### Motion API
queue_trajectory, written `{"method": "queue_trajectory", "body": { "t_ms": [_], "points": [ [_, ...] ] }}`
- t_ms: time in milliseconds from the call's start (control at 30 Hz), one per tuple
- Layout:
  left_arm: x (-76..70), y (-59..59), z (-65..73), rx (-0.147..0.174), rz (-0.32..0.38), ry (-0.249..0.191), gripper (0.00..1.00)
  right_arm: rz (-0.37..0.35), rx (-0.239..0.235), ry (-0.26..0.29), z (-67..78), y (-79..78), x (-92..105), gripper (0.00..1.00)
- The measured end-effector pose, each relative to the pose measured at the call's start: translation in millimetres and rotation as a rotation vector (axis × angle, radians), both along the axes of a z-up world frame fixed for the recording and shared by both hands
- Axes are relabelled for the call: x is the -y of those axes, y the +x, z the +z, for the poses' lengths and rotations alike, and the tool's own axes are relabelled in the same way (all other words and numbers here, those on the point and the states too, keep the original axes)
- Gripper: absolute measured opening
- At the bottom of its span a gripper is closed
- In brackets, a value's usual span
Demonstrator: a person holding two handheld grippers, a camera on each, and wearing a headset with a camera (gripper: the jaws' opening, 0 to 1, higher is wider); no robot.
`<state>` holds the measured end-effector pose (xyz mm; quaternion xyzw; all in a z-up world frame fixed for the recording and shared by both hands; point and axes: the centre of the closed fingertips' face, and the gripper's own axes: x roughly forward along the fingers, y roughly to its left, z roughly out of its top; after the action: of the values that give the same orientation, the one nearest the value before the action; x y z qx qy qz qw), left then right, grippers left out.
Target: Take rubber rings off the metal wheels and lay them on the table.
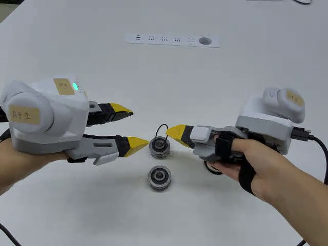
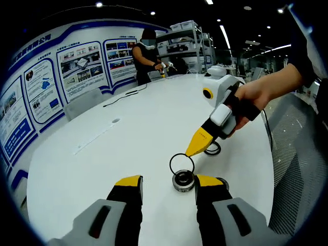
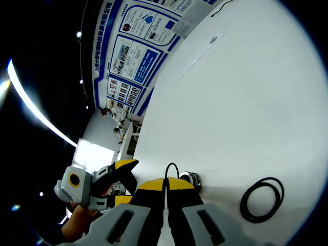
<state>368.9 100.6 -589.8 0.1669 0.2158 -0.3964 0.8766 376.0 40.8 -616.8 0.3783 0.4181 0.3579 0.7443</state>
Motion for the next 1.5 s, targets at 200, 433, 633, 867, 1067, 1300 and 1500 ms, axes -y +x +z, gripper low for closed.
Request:
{"method": "queue_trajectory", "body": {
  "t_ms": [200, 433, 633, 867, 1067, 1300, 1500],
  "points": [
    [-1.8, -4.7, 13.6, 0.013, 0.023, -0.058, 0.47, -0.068, -0.009, 0.013, 0.9, 4.3, 20.9, 0.02],
    [-17.6, -8.1, 15.0, 0.011, 0.068, -0.060, 0.58, -0.137, -0.020, 0.002, -4.2, 6.0, 49.9, 0.02],
    [-24.5, -13.0, 21.0, 0.014, 0.097, -0.091, 0.65, -0.176, -0.037, -0.005, -9.9, 1.0, 69.7, 0.02],
    [-24.4, -18.2, 21.9, -0.003, 0.115, -0.127, 0.69, -0.188, -0.053, -0.040, -21.0, -11.3, 84.3, 0.02],
    [-21.3, -20.4, 24.2, -0.013, 0.121, -0.160, 0.70, -0.205, -0.087, -0.106, -39.8, -18.9, 100.3, 0.02],
    [-22.5, -21.9, 27.4, -0.011, 0.132, -0.178, 0.70, -0.214, -0.066, -0.195, -47.1, -18.5, 110.6, 0.02],
    [-22.4, -24.9, 28.5, -0.010, 0.132, -0.181, 0.70, -0.183, -0.045, -0.216, -46.0, -19.9, 106.9, 0.03]
  ]
}}
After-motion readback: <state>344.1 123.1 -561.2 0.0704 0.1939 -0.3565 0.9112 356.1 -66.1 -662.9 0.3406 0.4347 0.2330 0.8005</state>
